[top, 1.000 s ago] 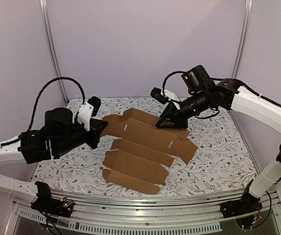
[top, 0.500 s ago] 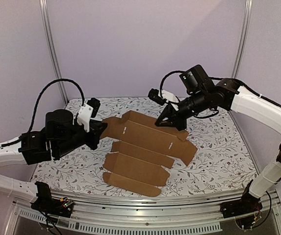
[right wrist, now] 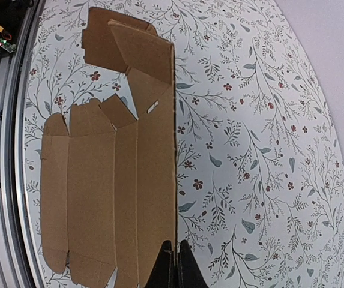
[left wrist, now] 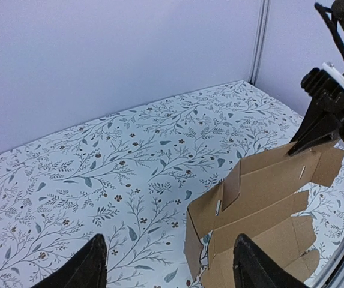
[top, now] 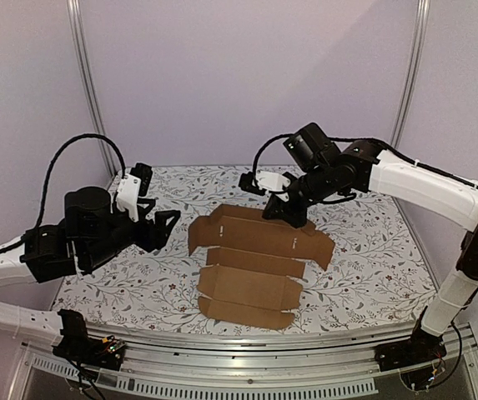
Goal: Fold the paper box
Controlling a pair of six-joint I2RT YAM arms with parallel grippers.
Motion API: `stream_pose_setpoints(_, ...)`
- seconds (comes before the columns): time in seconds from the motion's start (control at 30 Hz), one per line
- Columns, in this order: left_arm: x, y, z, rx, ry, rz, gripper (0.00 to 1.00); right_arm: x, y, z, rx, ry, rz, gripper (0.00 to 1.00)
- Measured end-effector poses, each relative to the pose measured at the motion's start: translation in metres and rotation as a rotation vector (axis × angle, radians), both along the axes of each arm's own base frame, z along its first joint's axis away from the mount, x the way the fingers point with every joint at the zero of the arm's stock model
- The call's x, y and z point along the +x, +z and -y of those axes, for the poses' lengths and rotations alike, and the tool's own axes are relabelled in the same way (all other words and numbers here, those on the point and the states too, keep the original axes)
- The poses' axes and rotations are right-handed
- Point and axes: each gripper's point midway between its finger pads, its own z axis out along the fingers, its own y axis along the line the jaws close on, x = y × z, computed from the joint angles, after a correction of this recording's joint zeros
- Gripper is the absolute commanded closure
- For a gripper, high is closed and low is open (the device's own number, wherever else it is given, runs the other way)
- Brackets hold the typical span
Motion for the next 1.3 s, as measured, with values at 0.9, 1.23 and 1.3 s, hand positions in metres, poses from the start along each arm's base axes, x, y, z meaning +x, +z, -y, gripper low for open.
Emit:
stream_pose_setpoints(0.9,0.029,-0.049,0.029,0.003,-0.018,-0.245,0.51,0.010,-0.105,-0.022,-0.244,-0.049,0.359,1.00)
stream_pose_setpoints(1.23,0.042,-0.078,0.049,-0.012,-0.031,-0.380,0.83,0.000,-0.110,-0.037,-0.190,-0.058,0.435,1.00)
stream_pose_setpoints(1.3,0.045,-0.084,0.052,-0.012,-0.025,-0.407,0.90,-0.002,-0.111,-0.038,-0.185,-0.059,0.443,1.00)
